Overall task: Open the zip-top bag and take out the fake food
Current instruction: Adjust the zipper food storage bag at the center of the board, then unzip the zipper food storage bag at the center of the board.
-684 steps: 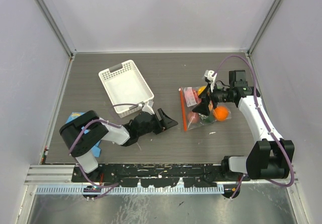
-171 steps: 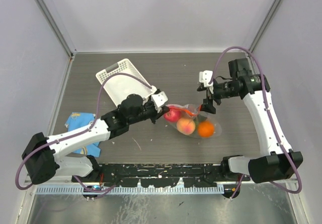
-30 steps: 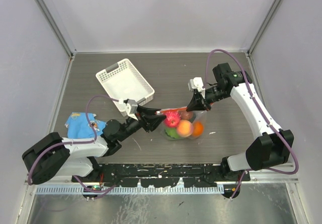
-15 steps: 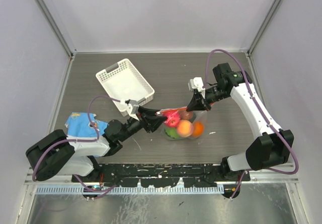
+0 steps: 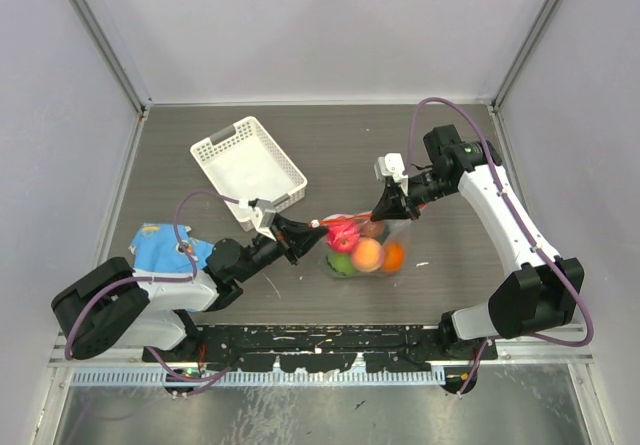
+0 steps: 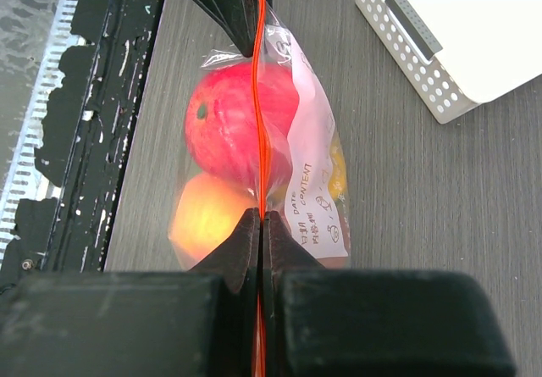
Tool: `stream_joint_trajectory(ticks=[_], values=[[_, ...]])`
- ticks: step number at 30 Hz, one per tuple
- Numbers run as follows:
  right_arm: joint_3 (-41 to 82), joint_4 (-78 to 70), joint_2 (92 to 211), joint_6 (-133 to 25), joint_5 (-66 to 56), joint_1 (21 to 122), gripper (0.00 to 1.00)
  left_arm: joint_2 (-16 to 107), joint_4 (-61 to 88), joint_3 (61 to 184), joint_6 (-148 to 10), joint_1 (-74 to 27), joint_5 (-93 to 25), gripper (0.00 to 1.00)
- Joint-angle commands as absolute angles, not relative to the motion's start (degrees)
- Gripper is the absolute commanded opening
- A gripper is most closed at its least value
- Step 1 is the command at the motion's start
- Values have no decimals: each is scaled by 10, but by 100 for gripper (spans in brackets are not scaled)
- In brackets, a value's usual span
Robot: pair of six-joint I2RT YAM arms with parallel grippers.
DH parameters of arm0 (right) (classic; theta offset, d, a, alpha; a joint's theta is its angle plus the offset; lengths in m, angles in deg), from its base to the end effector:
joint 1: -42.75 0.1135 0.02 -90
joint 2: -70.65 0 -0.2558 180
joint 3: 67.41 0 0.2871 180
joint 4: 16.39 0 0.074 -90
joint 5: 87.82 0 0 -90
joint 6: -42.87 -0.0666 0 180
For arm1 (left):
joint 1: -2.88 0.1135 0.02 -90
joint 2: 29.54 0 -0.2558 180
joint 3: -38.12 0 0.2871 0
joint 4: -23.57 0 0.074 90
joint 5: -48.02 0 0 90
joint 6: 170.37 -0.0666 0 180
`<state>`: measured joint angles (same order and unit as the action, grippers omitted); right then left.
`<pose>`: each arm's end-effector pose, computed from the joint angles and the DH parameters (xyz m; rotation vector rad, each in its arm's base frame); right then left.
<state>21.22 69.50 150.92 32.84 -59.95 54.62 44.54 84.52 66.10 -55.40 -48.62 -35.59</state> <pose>0.2653 0.1159 0.3047 -1.6740 1.4204 0.9594 0.1713 -0.2272 0.1885 0.4234 1.3500 -1.1970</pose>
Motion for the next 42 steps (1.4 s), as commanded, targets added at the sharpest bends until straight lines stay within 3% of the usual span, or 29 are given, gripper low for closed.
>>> stream_joint_trajectory(ticks=[1,4,9,12,20,36,42], values=[[216,697,1499,321,-617,547,3,437,880,666,-564,-481,-345,0],[220,693,1499,311,-622,557,21,437,865,676,-567,-481,-336,0],[247,666,1502,265,-636,618,63,410,810,700,-585,-481,-312,0],[265,604,1511,195,-631,681,72,395,777,711,-597,-482,-304,0],[308,512,1547,66,-623,733,72,367,728,726,-610,-482,-291,0],[286,485,1564,28,-596,762,41,371,728,731,-609,-481,-288,0],[283,485,1566,28,-587,766,41,370,728,730,-607,-481,-289,0]])
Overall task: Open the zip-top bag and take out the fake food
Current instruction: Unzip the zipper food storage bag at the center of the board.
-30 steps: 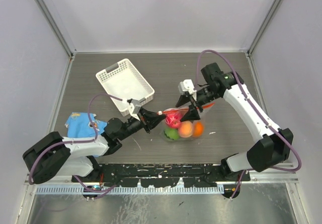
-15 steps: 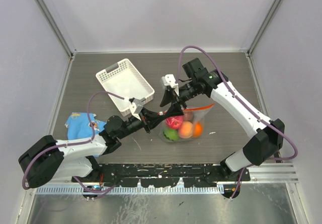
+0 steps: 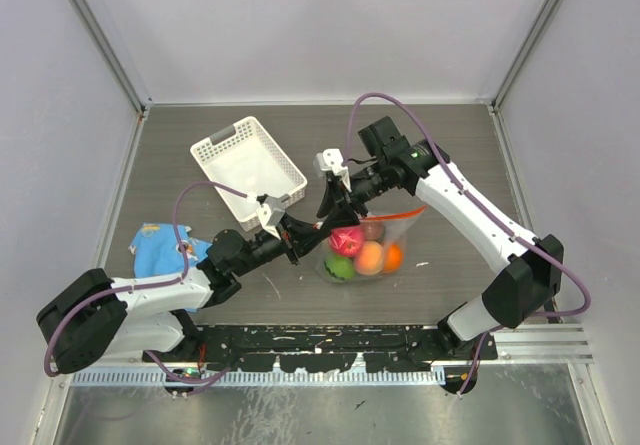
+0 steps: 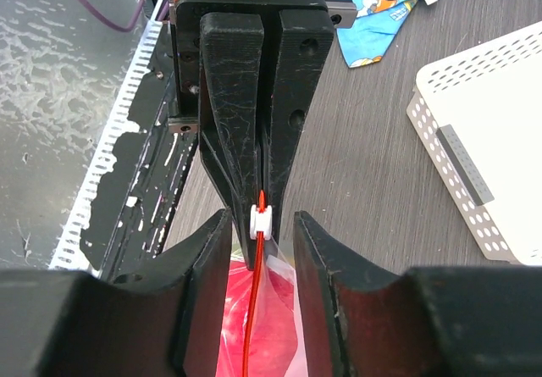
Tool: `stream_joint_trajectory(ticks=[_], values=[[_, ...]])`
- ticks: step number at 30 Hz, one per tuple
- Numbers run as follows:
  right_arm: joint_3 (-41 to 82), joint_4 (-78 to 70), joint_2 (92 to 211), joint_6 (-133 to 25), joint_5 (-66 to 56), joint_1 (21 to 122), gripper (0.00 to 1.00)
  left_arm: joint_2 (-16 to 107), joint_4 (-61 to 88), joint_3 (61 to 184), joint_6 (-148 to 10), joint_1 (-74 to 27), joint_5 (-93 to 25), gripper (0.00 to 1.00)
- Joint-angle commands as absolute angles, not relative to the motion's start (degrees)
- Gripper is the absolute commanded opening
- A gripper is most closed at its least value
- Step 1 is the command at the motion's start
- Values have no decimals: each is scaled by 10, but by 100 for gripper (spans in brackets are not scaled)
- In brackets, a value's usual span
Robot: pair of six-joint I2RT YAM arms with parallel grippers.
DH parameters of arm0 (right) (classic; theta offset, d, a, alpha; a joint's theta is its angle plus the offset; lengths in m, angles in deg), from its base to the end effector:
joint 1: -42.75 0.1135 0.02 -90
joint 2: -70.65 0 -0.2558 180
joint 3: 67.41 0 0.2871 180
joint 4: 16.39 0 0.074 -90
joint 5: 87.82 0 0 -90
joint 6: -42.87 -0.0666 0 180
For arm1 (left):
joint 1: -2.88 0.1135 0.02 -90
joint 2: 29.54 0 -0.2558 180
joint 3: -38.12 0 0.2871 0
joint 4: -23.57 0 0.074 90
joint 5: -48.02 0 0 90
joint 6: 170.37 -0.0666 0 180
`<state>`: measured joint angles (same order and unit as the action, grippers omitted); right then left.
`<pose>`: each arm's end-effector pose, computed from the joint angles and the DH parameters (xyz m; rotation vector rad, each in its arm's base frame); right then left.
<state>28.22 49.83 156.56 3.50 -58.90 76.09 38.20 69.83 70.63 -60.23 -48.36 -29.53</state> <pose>0.2548 0.2374 0.3286 -1.7374 1.3548 1.1671 0.1729 -0.2383 0.2112 0.5839 1.3694 -1.1757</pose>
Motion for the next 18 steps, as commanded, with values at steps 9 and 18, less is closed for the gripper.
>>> stream_joint_trajectory(ticks=[9,18], values=[[280,487,1569,33,-578,771,35,372,733,730,-603,-481,-288,0],[289,506,1569,48,-566,772,6,368,736,725,-602,-481,-289,0]])
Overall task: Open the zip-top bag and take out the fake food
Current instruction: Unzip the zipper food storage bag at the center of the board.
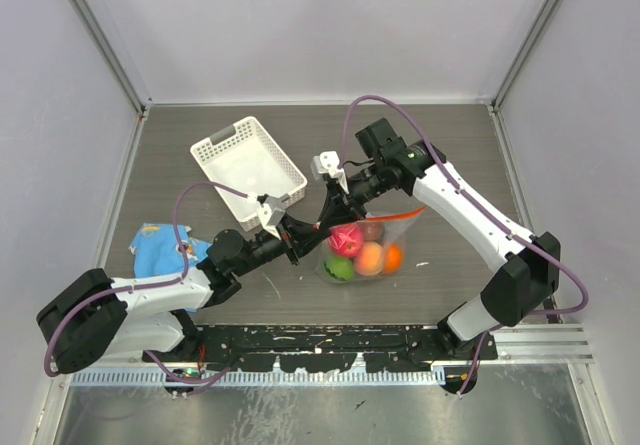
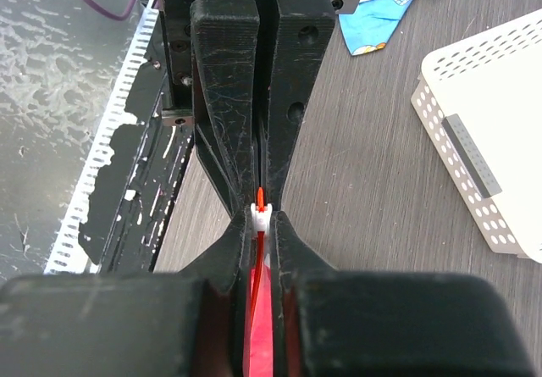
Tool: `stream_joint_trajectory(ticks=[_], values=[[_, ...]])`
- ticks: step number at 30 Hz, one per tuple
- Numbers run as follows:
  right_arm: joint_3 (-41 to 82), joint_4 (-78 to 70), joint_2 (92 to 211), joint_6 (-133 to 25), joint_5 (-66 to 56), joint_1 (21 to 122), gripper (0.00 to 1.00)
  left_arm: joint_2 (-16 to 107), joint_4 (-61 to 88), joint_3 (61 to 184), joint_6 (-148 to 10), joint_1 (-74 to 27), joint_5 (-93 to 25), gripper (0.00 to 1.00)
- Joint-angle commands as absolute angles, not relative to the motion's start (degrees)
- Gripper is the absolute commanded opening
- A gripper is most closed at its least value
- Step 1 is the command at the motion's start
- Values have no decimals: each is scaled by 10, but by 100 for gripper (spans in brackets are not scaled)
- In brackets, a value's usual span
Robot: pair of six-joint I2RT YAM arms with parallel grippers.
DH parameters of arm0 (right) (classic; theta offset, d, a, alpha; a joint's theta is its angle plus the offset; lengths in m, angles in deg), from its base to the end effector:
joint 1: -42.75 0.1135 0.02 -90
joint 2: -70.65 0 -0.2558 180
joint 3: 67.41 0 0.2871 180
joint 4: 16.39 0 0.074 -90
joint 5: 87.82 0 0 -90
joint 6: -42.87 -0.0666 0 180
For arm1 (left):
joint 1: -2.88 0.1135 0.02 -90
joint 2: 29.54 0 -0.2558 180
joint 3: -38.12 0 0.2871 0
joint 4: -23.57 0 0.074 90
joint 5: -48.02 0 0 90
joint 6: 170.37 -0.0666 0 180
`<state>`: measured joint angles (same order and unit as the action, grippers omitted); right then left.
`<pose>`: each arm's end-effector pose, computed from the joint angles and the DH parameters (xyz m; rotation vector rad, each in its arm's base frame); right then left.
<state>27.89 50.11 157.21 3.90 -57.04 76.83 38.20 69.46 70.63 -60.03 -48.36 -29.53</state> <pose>0.2546 0.2413 0.3210 -1.7600 1.3809 1.1468 0.1730 -0.2384 0.2103 0.5832 1.3777 -1.1771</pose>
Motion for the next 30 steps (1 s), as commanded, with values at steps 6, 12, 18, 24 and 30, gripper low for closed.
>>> stream_joint_trajectory(ticks=[6,12,18,24,30], values=[[289,522,1560,64,-551,766,2,357,738,708,-618,-481,-297,0],[289,534,1556,77,-550,750,2,336,722,701,-634,-481,-309,0],[285,546,1549,89,-552,733,2,312,700,699,-653,-474,-315,0],[283,570,1537,117,-561,699,2,296,685,698,-658,-463,-325,0],[278,596,1526,149,-556,664,2,297,670,717,-659,-440,-316,0]])
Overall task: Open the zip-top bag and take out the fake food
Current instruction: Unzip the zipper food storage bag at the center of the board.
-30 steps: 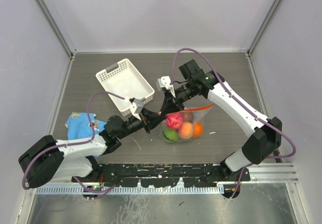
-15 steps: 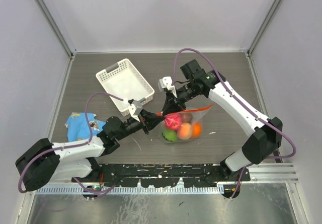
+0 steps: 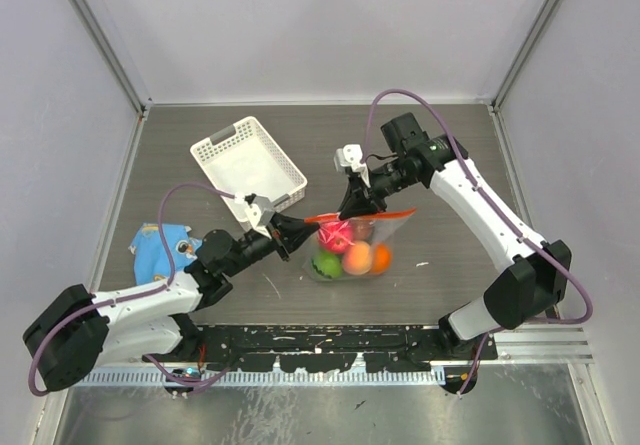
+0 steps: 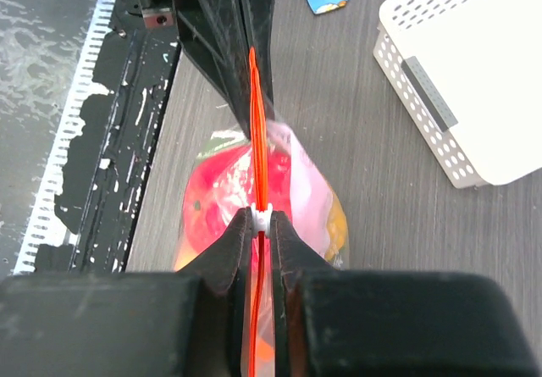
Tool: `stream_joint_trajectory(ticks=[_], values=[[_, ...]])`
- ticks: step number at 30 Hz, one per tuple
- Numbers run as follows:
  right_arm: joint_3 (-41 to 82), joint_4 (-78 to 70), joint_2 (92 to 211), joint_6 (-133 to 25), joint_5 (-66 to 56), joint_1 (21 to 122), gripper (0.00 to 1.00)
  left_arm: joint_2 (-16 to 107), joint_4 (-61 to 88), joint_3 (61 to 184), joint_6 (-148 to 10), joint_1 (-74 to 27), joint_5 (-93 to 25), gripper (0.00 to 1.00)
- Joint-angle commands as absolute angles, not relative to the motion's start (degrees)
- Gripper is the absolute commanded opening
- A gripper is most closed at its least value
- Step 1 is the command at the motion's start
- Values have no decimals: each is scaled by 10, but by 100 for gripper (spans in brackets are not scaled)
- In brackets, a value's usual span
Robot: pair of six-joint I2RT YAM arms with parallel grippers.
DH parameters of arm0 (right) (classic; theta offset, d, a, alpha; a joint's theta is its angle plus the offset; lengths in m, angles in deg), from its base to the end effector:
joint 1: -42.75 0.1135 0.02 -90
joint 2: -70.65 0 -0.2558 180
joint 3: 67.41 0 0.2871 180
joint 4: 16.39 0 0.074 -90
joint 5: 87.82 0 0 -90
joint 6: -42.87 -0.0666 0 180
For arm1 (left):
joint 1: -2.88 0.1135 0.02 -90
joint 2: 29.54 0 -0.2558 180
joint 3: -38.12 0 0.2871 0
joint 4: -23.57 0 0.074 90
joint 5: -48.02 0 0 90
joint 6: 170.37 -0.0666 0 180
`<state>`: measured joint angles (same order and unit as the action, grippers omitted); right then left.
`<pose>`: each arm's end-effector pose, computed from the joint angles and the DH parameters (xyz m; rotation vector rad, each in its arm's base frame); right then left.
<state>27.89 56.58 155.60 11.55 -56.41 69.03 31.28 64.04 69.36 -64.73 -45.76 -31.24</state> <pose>0.2706 0.1970 0.3234 -1.7194 1.4294 1.0430 0.1770 -0.2198 0.2215 0.5735 1.3517 -1.0558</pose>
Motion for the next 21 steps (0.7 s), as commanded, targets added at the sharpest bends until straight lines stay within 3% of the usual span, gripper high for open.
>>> stream_joint_trajectory(ticks=[1,21], values=[[279,600,1524,154,-558,652,2,300,667,722,-659,-435,-313,0],[274,660,1497,216,-561,525,1,342,658,768,-645,-362,-256,0]])
